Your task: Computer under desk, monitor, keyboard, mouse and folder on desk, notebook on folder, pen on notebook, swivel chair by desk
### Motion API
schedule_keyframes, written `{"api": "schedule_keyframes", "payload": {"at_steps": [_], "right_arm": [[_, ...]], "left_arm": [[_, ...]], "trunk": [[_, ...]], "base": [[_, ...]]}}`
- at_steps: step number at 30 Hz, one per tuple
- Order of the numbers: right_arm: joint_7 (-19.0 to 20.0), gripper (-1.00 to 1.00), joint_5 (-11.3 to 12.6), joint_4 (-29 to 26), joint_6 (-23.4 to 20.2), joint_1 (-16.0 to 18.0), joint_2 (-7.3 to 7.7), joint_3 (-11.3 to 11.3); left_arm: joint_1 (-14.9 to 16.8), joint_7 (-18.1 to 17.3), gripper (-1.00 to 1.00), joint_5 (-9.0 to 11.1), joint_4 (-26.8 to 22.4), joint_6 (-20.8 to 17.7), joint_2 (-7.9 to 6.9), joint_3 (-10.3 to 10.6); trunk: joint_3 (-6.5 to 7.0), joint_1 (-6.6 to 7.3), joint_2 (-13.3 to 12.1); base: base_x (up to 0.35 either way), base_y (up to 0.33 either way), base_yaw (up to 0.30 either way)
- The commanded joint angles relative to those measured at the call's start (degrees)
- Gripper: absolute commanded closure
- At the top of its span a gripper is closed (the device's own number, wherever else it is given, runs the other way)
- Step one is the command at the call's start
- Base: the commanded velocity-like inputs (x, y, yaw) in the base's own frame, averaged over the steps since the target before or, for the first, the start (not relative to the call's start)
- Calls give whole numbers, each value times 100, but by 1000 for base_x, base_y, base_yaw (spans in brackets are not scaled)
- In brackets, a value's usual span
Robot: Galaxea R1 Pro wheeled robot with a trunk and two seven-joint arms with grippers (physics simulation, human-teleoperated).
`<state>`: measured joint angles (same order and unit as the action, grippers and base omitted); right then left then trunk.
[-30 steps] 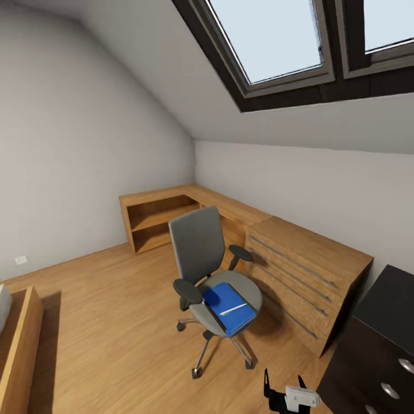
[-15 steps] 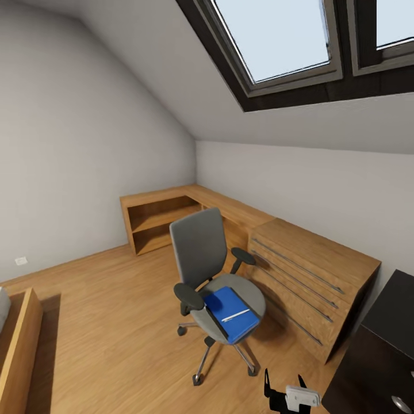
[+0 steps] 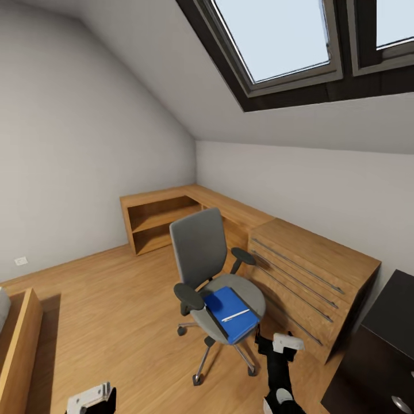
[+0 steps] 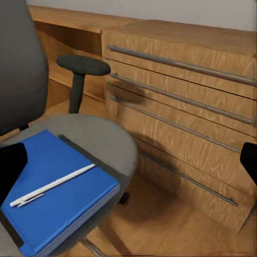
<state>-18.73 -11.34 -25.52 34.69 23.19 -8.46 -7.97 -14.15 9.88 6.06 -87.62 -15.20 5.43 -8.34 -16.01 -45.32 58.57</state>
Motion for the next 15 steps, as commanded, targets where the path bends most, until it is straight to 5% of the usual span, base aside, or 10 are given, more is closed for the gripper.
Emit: {"api": "schedule_keyframes", "payload": {"at_steps": [1,2,3,6,8,12,15], "right_arm": [[-13,-100,45,-255,-345,11,-42,-33],[-5,-100,160,-493,-696,21,-79,-32],[18,-100,551,-916,-1559,168,-151,-31],[40,-100,1251,-1273,-2700,532,-154,-32],[-4,-100,2358,-1267,-3796,1002,-154,-25],[-383,-100,2931,-885,-4256,1183,-154,-4],[-887,-100,3108,-718,-4407,1238,-154,26]], "left_arm": [[71,70,-100,63,-109,-233,2,-1],[162,109,-100,66,-184,-420,4,-1],[473,168,-100,104,-285,-833,8,-8],[944,233,-100,242,-370,-1415,9,-26],[1384,417,-100,533,-429,-1988,7,-89],[1535,692,-100,729,-438,-2181,24,-209],[1580,828,-100,790,-429,-2232,32,-256]], "trunk": [[-7,-1,5],[-7,-1,5],[-7,-1,5],[-7,-1,5],[-7,-1,5],[-7,-1,5],[-7,-1,5]], "base": [[0,0,0],[0,0,0],[0,0,0],[0,0,0],[0,0,0],[0,0,0],[0,0,0]]}}
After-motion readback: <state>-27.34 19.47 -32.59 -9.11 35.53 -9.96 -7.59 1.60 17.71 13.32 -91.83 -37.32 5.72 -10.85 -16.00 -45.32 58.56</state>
